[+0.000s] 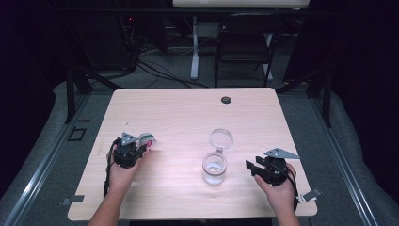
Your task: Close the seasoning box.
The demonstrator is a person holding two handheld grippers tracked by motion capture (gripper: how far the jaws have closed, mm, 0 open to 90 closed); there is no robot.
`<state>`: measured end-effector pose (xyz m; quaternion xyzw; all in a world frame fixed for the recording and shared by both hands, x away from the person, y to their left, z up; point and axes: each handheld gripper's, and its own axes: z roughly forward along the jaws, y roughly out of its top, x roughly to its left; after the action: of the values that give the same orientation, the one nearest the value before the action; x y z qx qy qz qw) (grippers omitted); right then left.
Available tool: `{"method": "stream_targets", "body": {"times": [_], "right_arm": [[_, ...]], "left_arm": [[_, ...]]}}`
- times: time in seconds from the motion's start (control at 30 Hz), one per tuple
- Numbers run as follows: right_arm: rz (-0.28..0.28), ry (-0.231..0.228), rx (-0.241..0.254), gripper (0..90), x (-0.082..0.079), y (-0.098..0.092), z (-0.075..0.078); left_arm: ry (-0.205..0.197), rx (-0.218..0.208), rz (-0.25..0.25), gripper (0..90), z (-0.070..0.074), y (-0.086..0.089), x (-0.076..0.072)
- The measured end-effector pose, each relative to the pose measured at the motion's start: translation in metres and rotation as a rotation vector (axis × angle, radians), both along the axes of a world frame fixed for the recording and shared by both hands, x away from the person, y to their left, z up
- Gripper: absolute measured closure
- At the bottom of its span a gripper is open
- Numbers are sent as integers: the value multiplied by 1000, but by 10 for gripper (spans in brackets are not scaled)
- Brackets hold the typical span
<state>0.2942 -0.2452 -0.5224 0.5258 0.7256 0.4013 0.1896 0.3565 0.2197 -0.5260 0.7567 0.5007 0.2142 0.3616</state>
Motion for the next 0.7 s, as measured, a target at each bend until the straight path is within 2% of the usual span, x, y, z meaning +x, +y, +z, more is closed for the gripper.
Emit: {"method": "stream_targets", "body": {"times": [0.07, 0.1, 0.13, 0.23, 0.37, 0.43, 0.47, 0.57, 0.6, 0.7], "right_arm": [[3, 1, 8, 523, 1, 1, 0], [3, 1, 8, 523, 1, 1, 0], [7, 4, 4, 523, 1, 1, -1], [7, 4, 2, 523, 1, 1, -1], [9, 6, 14, 524, 1, 1, 0], [13, 8, 18, 528, 2, 1, 0], [11, 4, 23, 529, 2, 0, 0], [8, 1, 25, 530, 2, 0, 1], [11, 1, 31, 530, 2, -1, 1], [9, 2, 33, 530, 2, -1, 1]], "left_arm": [[9, -40, 9, 900, 2, 5, -1], [9, -40, 9, 900, 2, 5, -1], [16, -66, 14, 900, 5, 11, -1], [15, -82, 19, 900, 7, 15, -1], [1, -82, 22, 900, 17, 22, -3], [-10, -64, 25, 900, 23, 26, -3], [-32, -60, 40, 900, 29, 31, -5], [-49, -53, 60, 900, 35, 37, -7], [-73, -56, 81, 900, 40, 44, -10], [-91, -46, 98, 900, 45, 50, -12]]}}
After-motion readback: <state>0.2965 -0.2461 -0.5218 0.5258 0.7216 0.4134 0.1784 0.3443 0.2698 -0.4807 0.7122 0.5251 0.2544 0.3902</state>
